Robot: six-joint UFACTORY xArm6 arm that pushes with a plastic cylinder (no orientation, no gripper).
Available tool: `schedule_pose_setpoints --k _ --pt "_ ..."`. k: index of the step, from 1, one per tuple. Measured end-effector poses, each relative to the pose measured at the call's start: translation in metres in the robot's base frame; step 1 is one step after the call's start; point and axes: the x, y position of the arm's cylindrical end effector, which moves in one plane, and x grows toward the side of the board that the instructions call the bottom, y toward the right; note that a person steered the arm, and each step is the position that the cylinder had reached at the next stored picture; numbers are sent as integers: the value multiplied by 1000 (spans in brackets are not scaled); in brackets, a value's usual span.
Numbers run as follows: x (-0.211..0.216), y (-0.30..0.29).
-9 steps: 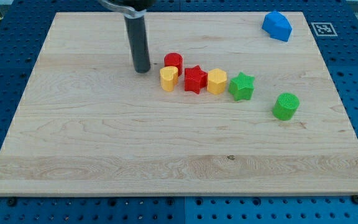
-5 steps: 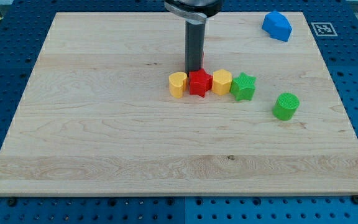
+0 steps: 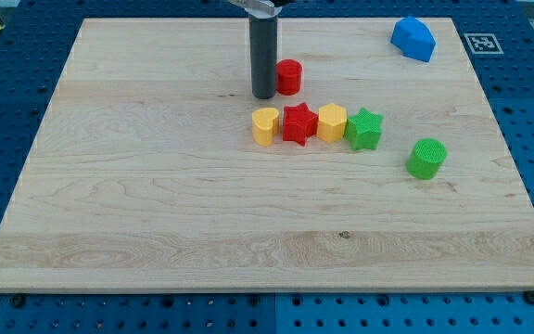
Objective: Move red circle towards top right
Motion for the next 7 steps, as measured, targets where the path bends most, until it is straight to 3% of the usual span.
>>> schedule_pose_setpoints --k 2,7 --pt "-16 9" --pt "-52 101"
